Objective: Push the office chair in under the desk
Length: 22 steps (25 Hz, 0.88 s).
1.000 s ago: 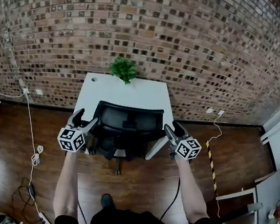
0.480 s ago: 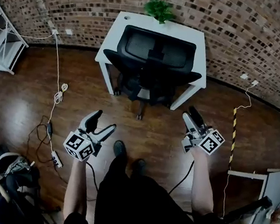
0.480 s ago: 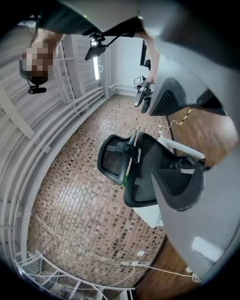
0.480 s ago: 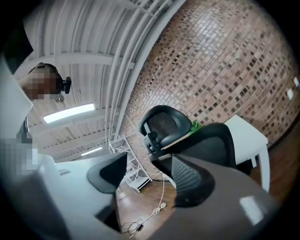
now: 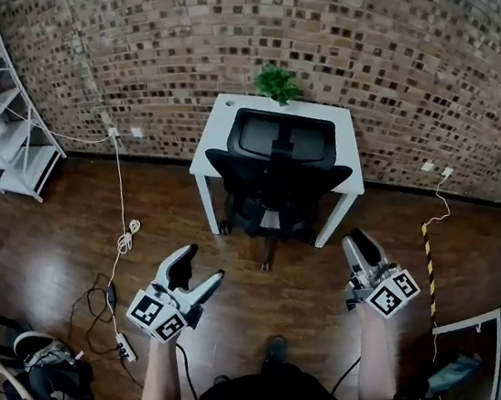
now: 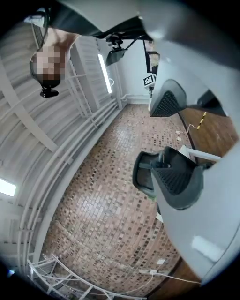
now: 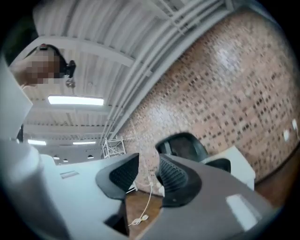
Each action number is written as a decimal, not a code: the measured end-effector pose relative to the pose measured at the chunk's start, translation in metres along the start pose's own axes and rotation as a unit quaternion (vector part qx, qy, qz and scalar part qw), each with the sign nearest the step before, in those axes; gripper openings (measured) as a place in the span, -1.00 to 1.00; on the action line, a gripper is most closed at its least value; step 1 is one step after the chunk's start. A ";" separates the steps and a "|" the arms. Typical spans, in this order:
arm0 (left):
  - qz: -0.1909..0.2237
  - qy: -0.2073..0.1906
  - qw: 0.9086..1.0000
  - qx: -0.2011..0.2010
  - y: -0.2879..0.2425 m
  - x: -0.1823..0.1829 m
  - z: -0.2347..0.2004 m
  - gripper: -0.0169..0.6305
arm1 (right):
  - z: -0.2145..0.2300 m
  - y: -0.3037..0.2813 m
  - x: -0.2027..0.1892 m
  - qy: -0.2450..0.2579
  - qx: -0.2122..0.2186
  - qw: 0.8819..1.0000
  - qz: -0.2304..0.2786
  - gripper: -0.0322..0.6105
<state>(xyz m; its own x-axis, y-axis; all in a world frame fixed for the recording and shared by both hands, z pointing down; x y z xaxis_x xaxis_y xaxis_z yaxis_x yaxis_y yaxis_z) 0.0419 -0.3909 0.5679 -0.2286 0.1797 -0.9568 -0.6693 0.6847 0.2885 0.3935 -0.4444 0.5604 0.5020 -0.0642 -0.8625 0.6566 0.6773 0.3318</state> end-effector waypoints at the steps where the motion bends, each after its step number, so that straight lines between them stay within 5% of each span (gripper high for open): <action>1: 0.016 -0.011 1.000 -0.015 0.006 0.041 0.023 0.39 | -0.058 -0.003 0.048 0.055 0.017 0.998 0.036 -0.50; 3: 0.031 -0.027 0.999 -0.029 0.021 0.103 0.046 0.39 | -0.152 -0.015 0.110 0.158 0.027 0.983 0.090 -0.49; 5: 0.028 -0.010 0.999 -0.020 0.039 0.135 0.047 0.39 | -0.186 -0.027 0.113 0.188 -0.025 0.980 0.057 -0.49; 7: 0.044 0.014 0.998 -0.034 0.055 0.160 0.059 0.39 | -0.179 -0.028 0.086 0.101 -0.095 0.990 -0.033 -0.48; 10: 0.071 0.003 0.991 -0.109 0.083 0.193 0.099 0.37 | -0.206 0.009 0.059 0.006 -0.118 0.992 -0.048 -0.48; 14: 0.086 -0.020 0.990 -0.114 0.108 0.241 0.107 0.37 | -0.245 0.015 0.052 0.001 -0.074 0.996 -0.054 -0.51; 18: 0.053 -0.065 0.989 -0.125 0.115 0.277 0.139 0.37 | -0.316 0.039 0.092 0.059 0.016 0.998 -0.026 -0.81; 22: 0.047 -0.070 0.989 -0.124 0.143 0.329 0.162 0.38 | -0.404 0.041 0.128 0.141 0.046 0.989 -0.030 -0.89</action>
<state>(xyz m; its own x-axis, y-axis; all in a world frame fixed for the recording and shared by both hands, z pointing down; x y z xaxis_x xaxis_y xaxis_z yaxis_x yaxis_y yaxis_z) -0.0143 -0.1193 0.2883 -0.2105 0.3421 -0.9158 -0.8058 0.4696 0.3607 0.2573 -0.1284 0.3091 0.2932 0.1133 -0.9493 0.7354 0.6078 0.2996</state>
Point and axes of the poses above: the fingertips, and each gripper's own axes: y backward along the fingers, z to its right, x out of its top, the point moved 4 cm from there along y, backward along the fingers, and after that the axes turned 5 degrees about -y, right-handed, at the moved point
